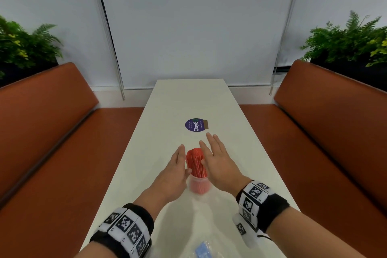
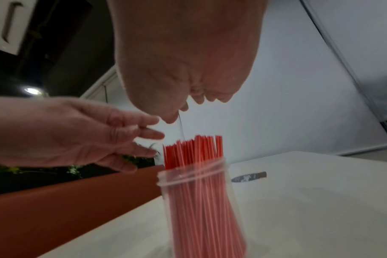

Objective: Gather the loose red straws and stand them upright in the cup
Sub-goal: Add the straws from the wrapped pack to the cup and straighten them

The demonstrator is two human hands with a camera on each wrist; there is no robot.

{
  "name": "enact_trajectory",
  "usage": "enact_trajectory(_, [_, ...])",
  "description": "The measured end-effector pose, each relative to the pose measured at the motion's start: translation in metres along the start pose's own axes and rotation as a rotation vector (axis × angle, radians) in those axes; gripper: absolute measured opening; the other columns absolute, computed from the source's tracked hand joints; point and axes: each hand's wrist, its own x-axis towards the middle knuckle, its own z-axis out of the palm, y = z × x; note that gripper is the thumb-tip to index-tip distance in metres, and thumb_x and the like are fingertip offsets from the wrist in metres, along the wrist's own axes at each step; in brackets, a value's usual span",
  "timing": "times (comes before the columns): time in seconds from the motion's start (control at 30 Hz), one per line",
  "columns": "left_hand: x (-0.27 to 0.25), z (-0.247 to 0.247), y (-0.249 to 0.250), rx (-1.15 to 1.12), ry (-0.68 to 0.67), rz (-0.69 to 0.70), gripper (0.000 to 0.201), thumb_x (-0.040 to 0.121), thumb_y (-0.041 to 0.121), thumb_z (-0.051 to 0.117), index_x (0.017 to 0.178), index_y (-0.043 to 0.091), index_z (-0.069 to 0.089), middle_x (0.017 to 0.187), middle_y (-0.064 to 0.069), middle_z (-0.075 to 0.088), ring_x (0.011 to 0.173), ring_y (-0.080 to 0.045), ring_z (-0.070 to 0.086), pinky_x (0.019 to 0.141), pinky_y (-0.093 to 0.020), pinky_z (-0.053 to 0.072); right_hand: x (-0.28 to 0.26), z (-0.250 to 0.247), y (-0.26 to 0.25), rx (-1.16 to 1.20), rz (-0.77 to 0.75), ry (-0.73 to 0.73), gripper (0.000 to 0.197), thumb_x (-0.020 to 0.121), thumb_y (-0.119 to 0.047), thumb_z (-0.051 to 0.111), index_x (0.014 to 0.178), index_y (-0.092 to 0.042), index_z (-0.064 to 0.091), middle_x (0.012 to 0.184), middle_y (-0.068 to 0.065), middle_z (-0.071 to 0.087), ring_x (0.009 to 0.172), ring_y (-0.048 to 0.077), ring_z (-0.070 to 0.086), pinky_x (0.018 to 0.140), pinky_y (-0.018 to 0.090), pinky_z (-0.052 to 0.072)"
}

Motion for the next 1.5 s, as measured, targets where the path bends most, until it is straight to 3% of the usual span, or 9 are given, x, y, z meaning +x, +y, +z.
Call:
enact_trajectory(0.2, [-0.053, -0.002, -0.01, 0.184, -0.08, -0.072, 0.074, 0.097, 0.038, 0.041, 0.151, 0.018, -0.004, 0.152, -0.008, 0.023, 0.134, -0.024, 0.038, 0.106, -0.034, 0.04, -0.053, -0.031, -0.013, 0.053, 0.123, 0.058, 0.043, 0.095, -0.016, 0.045, 0.136, -0.007, 0.04, 0.136, 0.017, 0.04, 0.122, 0.032, 0.039, 0.103, 0.039, 0.042])
enact_trajectory(0.37, [-0.103, 0.021, -0.014, 0.351, -0.391, -0.099, 0.06, 0.092, 0.048, 0.044, 0.142, 0.016, 0.032, 0.14, -0.01, 0.038, 0.13, -0.028, 0.036, 0.107, -0.041, 0.037, -0.106, -0.027, -0.04, 0.098, 0.281, -0.339, 0.045, 0.096, -0.033, 0.042, 0.133, -0.007, 0.039, 0.127, 0.016, 0.044, 0.113, 0.032, 0.049, 0.098, 0.035, 0.041])
enact_trajectory(0.53, [-0.136, 0.053, -0.017, 0.393, -0.502, -0.176, 0.05, 0.094, 0.044, 0.04, 0.133, 0.013, 0.04, 0.137, -0.013, 0.04, 0.128, -0.031, 0.039, 0.106, -0.041, 0.037, -0.144, 0.004, -0.061, 0.159, 0.423, -0.644, 0.03, 0.095, -0.041, 0.041, 0.103, -0.012, 0.041, 0.107, 0.013, 0.043, 0.093, 0.025, 0.048, 0.081, 0.031, 0.038])
enact_trajectory(0.67, [-0.15, 0.069, -0.016, 0.342, -0.428, -0.223, 0.048, 0.095, 0.034, 0.042, 0.135, 0.009, 0.036, 0.138, -0.014, 0.035, 0.128, -0.031, 0.035, 0.104, -0.04, 0.037, -0.158, 0.013, -0.072, 0.229, 0.525, -0.71, 0.035, 0.095, -0.034, 0.043, 0.112, -0.004, 0.046, 0.11, 0.015, 0.044, 0.092, 0.021, 0.038, 0.081, 0.029, 0.037])
enact_trajectory(0.8, [-0.156, 0.078, -0.013, 0.259, -0.344, -0.24, 0.05, 0.093, 0.028, 0.048, 0.137, 0.009, 0.033, 0.137, -0.013, 0.035, 0.128, -0.029, 0.035, 0.104, -0.037, 0.038, -0.158, 0.019, -0.079, 0.27, 0.577, -0.671, 0.021, 0.089, -0.022, 0.046, 0.072, -0.016, 0.034, 0.09, 0.006, 0.041, 0.095, 0.026, 0.05, 0.076, 0.03, 0.042])
enact_trajectory(0.9, [-0.158, 0.079, -0.014, 0.194, -0.341, -0.257, 0.045, 0.091, 0.027, 0.051, 0.131, 0.01, 0.038, 0.134, -0.013, 0.04, 0.125, -0.029, 0.04, 0.101, -0.035, 0.039, -0.153, 0.018, -0.082, 0.231, 0.51, -0.669, 0.025, 0.09, -0.016, 0.044, 0.068, -0.017, 0.032, 0.097, 0.012, 0.049, 0.098, 0.027, 0.055, 0.083, 0.034, 0.044])
enact_trajectory(1.13, [-0.166, 0.056, -0.035, 0.013, -0.344, -0.336, 0.016, 0.09, 0.024, 0.046, 0.096, 0.015, 0.058, 0.117, -0.009, 0.061, 0.106, -0.024, 0.058, 0.081, -0.027, 0.043, -0.141, 0.025, -0.088, 0.409, 0.472, -0.497, 0.026, 0.081, -0.004, 0.048, 0.067, -0.022, 0.035, 0.071, -0.007, 0.04, 0.071, 0.018, 0.046, 0.057, 0.022, 0.036])
enact_trajectory(1.27, [-0.18, 0.038, -0.058, -0.177, -0.232, -0.381, 0.025, 0.09, 0.016, 0.042, 0.067, 0.027, 0.043, 0.078, 0.004, 0.055, 0.072, -0.017, 0.053, 0.058, -0.019, 0.039, -0.116, 0.025, -0.106, 0.479, 0.411, -0.413, 0.026, 0.08, -0.004, 0.051, 0.069, -0.023, 0.038, 0.073, -0.003, 0.045, 0.064, 0.019, 0.047, 0.045, 0.019, 0.033])
enact_trajectory(1.5, [-0.217, 0.006, -0.103, -0.305, 0.058, -0.6, 0.022, 0.087, 0.014, 0.052, 0.068, 0.022, 0.048, 0.078, -0.003, 0.054, 0.056, -0.019, 0.055, 0.045, -0.021, 0.04, -0.07, 0.038, -0.169, 0.557, 0.25, -0.4, 0.017, 0.083, 0.0, 0.05, 0.089, -0.016, 0.047, 0.092, 0.008, 0.052, 0.074, 0.023, 0.052, 0.067, 0.035, 0.052])
